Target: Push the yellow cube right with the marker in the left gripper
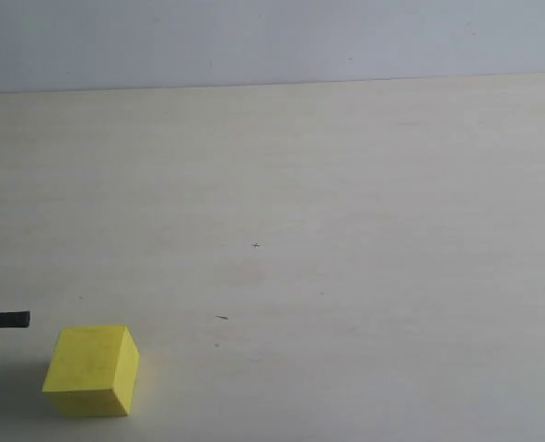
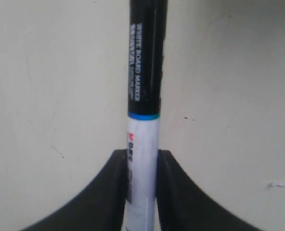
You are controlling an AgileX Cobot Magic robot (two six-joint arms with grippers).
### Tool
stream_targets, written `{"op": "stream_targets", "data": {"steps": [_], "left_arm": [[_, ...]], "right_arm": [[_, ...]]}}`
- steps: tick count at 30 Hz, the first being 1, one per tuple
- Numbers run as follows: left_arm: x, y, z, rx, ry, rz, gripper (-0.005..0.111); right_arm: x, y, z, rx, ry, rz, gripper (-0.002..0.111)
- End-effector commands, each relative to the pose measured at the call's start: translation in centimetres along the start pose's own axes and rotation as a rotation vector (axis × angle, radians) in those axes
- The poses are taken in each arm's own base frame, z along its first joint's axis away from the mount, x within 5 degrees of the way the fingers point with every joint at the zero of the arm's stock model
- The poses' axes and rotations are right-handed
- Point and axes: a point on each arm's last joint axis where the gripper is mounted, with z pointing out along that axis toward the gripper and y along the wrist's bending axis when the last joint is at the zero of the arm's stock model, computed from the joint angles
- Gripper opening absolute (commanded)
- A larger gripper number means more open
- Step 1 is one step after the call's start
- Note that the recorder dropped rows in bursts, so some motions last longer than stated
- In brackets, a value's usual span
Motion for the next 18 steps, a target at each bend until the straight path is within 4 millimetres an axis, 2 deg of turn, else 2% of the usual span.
{"op": "stream_targets", "data": {"steps": [1,6,10,18], "left_arm": [[-0.16,0.11,0.06,-0.018,-0.013,-0.004,0.000],[-0.22,0.15,0.06,-0.023,-0.020,-0.008,0.000],[-0.11,-0.51,0.05,0.050,-0.007,-0.035,0.000],[-0.42,-0.39,0.05,0.038,-0.041,-0.056,0.000]], "right_arm": [[-0.01,-0.03,-0.06,0.003,-0.016,0.003,0.000],[-0.01,-0.03,-0.06,0.003,-0.016,0.003,0.000],[-0.01,-0.03,-0.06,0.003,-0.016,0.003,0.000],[-0.01,-0.03,-0.06,0.003,-0.016,0.003,0.000]]}}
